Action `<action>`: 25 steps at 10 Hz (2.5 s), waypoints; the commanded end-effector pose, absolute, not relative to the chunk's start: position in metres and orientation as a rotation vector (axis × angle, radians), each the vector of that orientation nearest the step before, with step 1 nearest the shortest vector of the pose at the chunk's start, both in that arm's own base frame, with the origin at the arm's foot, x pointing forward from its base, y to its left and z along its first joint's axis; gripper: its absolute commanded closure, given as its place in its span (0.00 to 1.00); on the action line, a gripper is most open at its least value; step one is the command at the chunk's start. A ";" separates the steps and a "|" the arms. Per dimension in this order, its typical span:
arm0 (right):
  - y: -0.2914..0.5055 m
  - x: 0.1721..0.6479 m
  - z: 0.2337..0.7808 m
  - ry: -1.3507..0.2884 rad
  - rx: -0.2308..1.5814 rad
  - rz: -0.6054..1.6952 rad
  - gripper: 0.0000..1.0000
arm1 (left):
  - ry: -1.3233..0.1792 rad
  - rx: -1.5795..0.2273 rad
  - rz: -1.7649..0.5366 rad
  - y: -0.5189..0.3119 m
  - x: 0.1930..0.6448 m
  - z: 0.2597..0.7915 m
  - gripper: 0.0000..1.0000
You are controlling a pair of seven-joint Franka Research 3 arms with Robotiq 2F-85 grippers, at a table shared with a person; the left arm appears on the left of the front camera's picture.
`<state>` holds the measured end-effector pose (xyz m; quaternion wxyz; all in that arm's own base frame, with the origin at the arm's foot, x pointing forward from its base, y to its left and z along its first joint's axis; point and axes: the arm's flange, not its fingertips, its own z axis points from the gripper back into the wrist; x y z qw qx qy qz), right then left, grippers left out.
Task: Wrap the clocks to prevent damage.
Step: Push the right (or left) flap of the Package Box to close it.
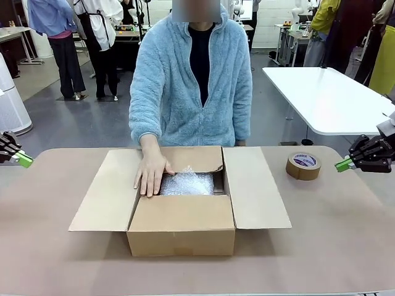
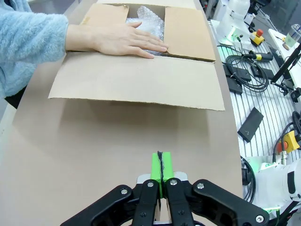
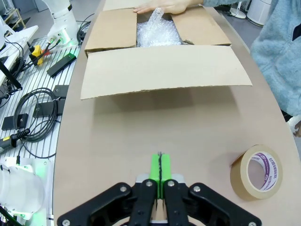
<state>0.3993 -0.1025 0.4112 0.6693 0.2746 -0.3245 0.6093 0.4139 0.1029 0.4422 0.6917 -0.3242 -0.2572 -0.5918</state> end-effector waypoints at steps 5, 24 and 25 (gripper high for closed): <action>-0.099 0.395 0.411 -0.750 0.628 1.366 0.99 | -0.584 -0.730 -1.323 0.103 0.414 0.443 1.00; -0.003 0.444 0.324 -0.622 0.662 1.247 0.99 | -0.584 -0.730 -1.323 0.103 0.414 0.443 1.00; -0.006 0.440 0.326 -0.600 0.671 1.268 0.99 | -0.584 -0.730 -1.323 0.103 0.414 0.443 1.00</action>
